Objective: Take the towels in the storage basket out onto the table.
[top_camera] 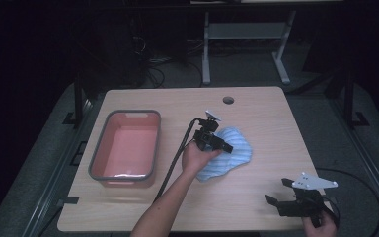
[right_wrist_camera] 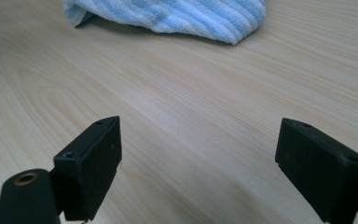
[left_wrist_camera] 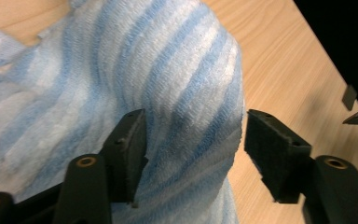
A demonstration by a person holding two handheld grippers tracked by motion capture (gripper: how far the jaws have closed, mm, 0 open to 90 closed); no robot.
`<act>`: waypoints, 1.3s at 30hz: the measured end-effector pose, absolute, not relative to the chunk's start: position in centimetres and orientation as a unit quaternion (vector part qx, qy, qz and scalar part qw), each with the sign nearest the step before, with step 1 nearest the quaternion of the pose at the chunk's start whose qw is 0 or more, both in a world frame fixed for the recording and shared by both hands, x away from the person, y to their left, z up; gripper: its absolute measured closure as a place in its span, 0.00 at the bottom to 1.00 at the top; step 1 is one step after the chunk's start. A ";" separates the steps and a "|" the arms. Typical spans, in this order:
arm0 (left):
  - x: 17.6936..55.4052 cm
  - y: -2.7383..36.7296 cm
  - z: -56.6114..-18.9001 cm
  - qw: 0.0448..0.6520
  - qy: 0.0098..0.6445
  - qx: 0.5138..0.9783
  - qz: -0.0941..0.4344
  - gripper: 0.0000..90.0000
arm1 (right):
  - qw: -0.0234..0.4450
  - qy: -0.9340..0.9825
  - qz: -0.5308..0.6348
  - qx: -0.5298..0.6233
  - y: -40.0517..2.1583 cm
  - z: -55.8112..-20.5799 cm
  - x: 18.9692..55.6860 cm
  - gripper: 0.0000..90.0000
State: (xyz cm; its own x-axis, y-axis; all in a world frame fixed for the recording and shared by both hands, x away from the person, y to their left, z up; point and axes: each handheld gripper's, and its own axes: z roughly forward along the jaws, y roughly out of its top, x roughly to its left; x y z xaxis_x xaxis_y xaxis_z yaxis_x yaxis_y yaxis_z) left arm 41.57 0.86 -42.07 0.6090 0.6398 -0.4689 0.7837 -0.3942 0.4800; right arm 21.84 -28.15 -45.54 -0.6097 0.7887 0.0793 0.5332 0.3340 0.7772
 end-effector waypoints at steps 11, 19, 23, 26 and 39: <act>40.5 2.4 -40.8 0.348 0.429 0.831 -0.074 0.33 | 0.158 0.796 0.402 0.423 -28.7 -45.5 21.9 0.16; 39.6 3.7 -39.8 0.342 0.416 0.841 -0.049 0.33 | 0.161 0.798 0.400 0.422 -28.6 -45.6 21.9 0.16; 39.0 4.1 -39.6 0.336 0.409 0.848 -0.033 0.33 | 0.161 0.799 0.397 0.422 -28.5 -45.6 21.9 0.16; 38.6 4.5 -39.3 0.338 0.408 0.848 -0.031 0.32 | 0.162 0.799 0.397 0.422 -28.6 -45.6 21.9 0.16; 36.3 5.9 -38.5 0.346 0.389 0.853 -0.024 0.32 | 0.162 0.800 0.392 0.425 -28.6 -45.7 22.0 0.16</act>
